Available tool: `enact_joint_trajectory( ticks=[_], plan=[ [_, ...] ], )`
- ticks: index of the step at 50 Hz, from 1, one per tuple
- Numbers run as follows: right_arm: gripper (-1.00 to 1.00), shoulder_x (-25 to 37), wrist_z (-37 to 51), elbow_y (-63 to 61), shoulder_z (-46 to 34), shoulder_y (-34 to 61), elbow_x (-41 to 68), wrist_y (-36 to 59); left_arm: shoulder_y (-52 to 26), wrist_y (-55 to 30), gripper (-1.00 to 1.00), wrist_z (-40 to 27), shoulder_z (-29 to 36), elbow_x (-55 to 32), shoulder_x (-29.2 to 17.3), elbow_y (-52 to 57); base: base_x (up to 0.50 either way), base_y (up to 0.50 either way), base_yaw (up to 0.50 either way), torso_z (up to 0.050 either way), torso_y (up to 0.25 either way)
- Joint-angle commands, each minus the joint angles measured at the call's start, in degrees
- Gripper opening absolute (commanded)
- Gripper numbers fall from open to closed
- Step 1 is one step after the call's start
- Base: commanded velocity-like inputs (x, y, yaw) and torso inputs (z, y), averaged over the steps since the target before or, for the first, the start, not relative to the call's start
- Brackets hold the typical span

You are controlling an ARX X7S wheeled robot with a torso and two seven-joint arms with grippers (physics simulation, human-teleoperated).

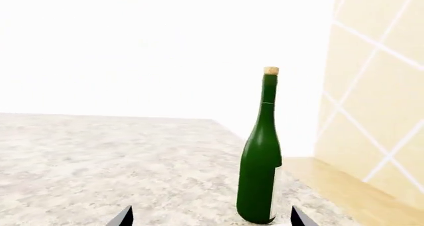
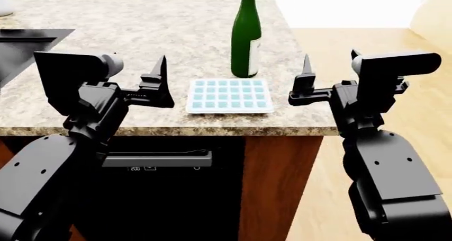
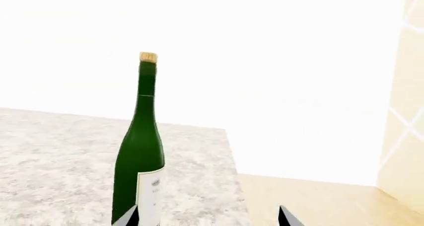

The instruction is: Pick the bottle and ice cube tray and place them in the sink. Then turn on the water.

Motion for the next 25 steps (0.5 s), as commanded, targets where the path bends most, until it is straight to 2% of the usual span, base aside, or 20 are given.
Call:
enact_joint_trajectory(
  ticks=[1, 3, 10, 25],
  plan=[
    [1.0, 0.13, 0.05, 0.24, -0.49, -0.39, 0.14, -0.65, 0.37, 0.27, 1.0, -0.24, 0.02, -0.46, -0.3, 0.14, 0.0, -0.5, 0.0, 0.0, 0.0],
    [1.0, 0.2, -0.01, 0.27, -0.72, -0.42, 0.1, -0.74, 0.41, 0.33, 1.0, -0.28, 0.06, -0.51, -0.34, 0.15, 0.0, -0.5, 0.0, 0.0, 0.0],
    [1.0, 0.39, -0.24, 0.1, -1.88, -0.38, 0.02, -0.47, 0.32, 0.51, 1.0, -0.32, 0.13, -0.71, -0.65, 0.11, 0.04, 0.0, 0.0, 0.0, 0.0],
    [1.0, 0.43, 0.04, -0.8, -2.15, -0.56, 0.81, 0.29, 0.55, 0.25, 1.0, -1.05, -0.64, -1.69, -1.2, 1.07, 0.45, 0.0, 0.0, 0.0, 0.0]
  ],
)
